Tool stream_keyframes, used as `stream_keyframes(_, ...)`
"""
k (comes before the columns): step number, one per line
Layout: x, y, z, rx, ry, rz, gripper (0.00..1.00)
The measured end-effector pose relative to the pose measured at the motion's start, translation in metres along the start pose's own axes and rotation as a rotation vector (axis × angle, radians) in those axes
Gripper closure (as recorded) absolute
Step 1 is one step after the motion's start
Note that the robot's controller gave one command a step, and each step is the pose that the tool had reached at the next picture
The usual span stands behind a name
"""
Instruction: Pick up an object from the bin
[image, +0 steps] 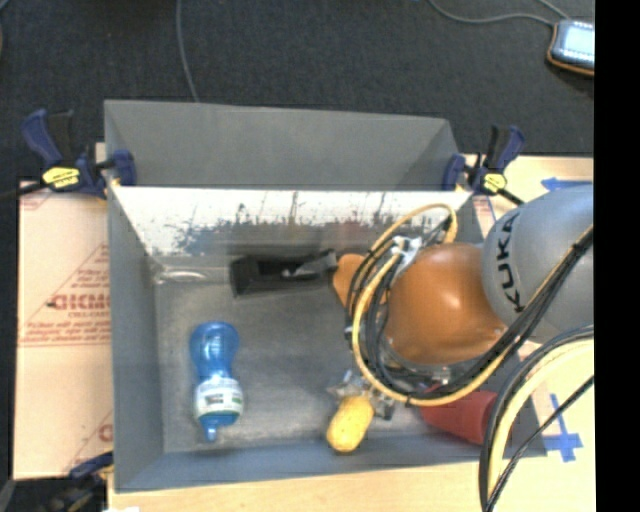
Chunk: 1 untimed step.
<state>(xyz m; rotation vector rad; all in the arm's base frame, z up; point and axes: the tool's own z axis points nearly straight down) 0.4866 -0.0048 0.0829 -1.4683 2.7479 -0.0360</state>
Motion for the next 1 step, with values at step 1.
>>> stream_keyframes(1,0.0043,-0.0022,-0.1075,-0.005,0.004,-0.029,1.0)
